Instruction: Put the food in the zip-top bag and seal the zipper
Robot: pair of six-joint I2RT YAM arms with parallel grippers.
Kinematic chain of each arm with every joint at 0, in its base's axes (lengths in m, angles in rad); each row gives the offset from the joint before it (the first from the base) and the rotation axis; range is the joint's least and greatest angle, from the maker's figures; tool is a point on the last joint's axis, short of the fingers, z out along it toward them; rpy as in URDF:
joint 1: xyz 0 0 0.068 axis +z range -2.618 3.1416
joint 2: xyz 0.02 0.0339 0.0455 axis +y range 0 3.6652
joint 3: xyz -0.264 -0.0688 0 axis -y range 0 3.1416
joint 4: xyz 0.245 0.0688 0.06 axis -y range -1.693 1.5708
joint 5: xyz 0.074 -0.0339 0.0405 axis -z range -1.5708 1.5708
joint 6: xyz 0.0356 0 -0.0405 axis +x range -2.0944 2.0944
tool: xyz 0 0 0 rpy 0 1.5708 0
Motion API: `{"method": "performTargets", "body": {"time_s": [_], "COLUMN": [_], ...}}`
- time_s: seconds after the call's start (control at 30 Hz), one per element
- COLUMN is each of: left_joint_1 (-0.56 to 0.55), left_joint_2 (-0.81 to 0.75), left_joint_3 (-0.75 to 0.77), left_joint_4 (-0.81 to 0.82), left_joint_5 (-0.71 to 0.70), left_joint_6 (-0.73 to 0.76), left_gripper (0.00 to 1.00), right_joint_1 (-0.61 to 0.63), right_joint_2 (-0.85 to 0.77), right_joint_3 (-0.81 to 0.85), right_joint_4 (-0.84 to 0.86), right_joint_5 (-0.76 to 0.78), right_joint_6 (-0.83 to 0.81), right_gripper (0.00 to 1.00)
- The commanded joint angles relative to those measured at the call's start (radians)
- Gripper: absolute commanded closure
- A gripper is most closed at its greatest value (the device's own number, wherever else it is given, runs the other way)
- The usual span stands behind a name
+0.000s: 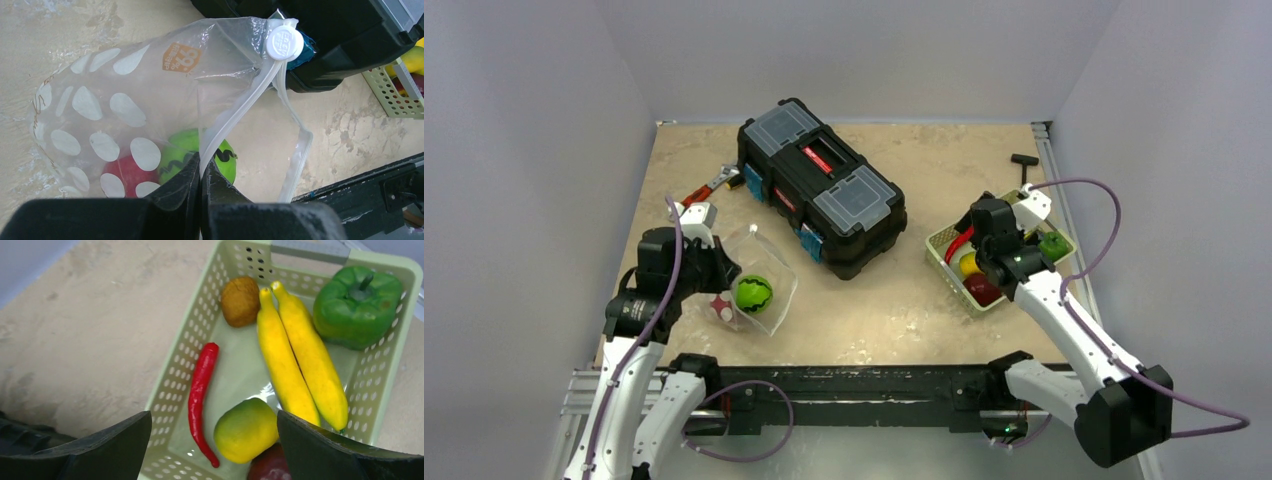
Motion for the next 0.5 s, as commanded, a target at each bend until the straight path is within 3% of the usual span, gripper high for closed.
{"method": "performTargets", "body": {"time_s": [0.0, 0.13, 0.47], "left_joint_1": [-0.003, -0.002, -0.003], "left_joint_2": [-0.001, -0.012, -0.002], "left_joint_3": [0.022, 0.016, 0.025], "left_joint_4": [0.036, 0.044, 0.033], "left_joint_5": [0.018, 0.011, 0.017], "left_joint_6": [0.011, 0.008, 0.012], "left_gripper": [1.0, 1.0, 1.0], "right_joint_1": [-0.056, -0.067, -0.075], "right_joint_2": [0.07, 0.114, 0.156], "right_joint_3": [-0.009, -0.044, -0.08], "right_joint_4": [-0.075, -0.075, -0.076], "right_joint_5": [-0.117, -0.179, -0.15], "right_joint_6": [0.081, 0.14, 0.186], "right_gripper": [0.03, 0.04, 0.12]}}
